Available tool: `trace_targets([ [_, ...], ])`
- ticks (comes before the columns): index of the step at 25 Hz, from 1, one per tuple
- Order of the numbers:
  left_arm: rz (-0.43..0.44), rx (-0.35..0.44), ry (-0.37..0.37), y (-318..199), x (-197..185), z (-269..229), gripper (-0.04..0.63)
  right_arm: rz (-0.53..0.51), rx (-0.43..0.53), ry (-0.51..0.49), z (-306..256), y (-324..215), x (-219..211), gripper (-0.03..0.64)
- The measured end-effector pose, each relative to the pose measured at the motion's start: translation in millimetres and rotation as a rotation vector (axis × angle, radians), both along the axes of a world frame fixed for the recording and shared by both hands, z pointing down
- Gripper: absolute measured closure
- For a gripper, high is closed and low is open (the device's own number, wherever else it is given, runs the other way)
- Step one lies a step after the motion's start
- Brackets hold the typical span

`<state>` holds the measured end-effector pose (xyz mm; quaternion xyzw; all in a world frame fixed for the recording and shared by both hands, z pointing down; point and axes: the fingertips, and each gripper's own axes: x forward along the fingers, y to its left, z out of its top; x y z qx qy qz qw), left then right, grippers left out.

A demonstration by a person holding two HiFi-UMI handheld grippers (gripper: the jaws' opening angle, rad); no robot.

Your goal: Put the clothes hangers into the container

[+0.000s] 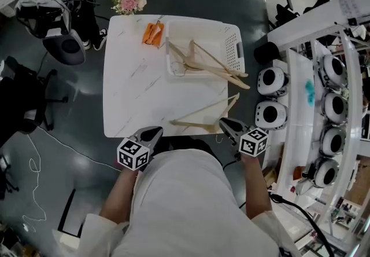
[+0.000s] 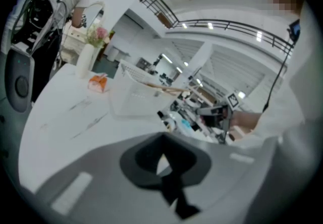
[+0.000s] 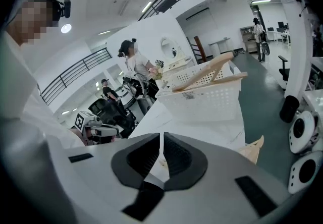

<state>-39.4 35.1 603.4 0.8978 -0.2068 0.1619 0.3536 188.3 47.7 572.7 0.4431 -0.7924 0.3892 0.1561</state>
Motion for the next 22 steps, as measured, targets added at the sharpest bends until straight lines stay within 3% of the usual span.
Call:
trace_targets([
  [10, 0.071, -0.040, -0.051, 22, -4, 26, 0.592, -0.018, -0.072, 0.162, 45, 39, 29, 0.595],
  [18, -0.003, -0.056, -0.082, 33, 2, 29, 0.592, -0.091, -0.117, 0.201, 77, 54, 60, 0.595],
  [22, -0.054, -0.094, -0.091, 50, 16, 33, 0.592, -0.215, -0.139, 0.263, 96, 58, 69, 0.595],
])
